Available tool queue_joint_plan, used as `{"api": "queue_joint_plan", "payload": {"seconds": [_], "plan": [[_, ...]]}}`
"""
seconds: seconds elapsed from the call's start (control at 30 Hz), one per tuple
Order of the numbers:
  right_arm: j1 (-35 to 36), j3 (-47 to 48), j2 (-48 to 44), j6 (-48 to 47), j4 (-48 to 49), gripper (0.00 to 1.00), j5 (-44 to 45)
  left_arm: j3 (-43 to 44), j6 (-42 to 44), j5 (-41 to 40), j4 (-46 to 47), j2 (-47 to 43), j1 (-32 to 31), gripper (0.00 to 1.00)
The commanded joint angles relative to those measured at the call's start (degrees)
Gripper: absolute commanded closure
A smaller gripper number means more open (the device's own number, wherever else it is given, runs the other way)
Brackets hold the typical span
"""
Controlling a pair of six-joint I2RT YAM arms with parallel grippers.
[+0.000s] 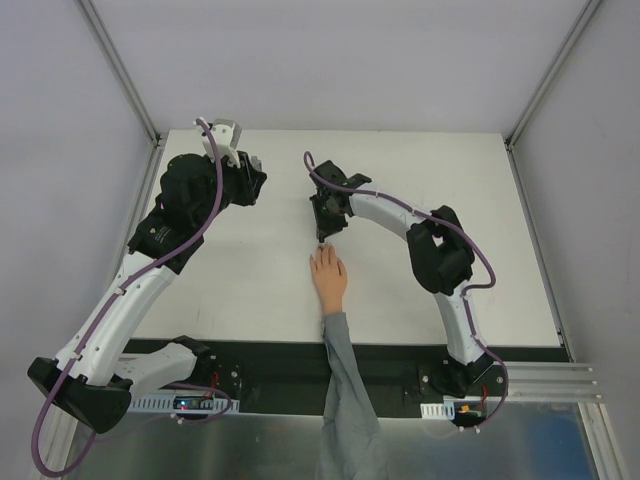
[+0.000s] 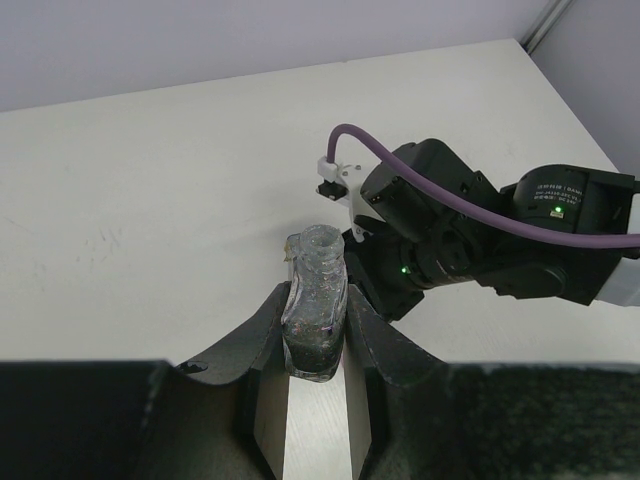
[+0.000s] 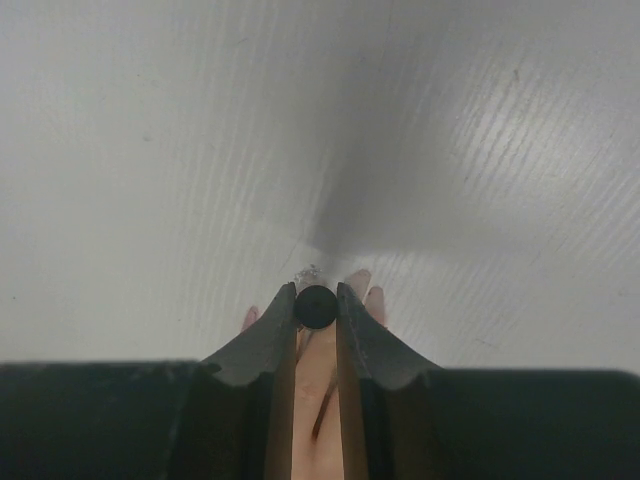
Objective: Paint the nails
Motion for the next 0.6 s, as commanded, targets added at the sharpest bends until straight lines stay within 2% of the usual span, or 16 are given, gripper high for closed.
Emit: {"api": "queue_joint_plan", "payload": {"seconds": [0.0,0.17,0.4,0.57], "plan": [[-0.52,0.02,-3.68,0.76,-1.12,0.99,0.70,1.01,0.03,1.18,1.52,-1.85,-0.28,1.00],[-0.44,3.53,-3.41,0.41,-1.29,1.00,0.88,0.75,-0.15,1.36,1.52,-2.28,-0.28,1.00],[-0.44,14.87,-2.88,1.64,-2.87,1.00,-0.97,1.01,-0.50,0.92,1.44,-3.43,-0.28,1.00],[-0.52,19.10,-4.28,2.25,-4.28,0.99,-1.06,-0.04,-4.18,0.39,1.09,-6.24,-0.28,1.00]]}}
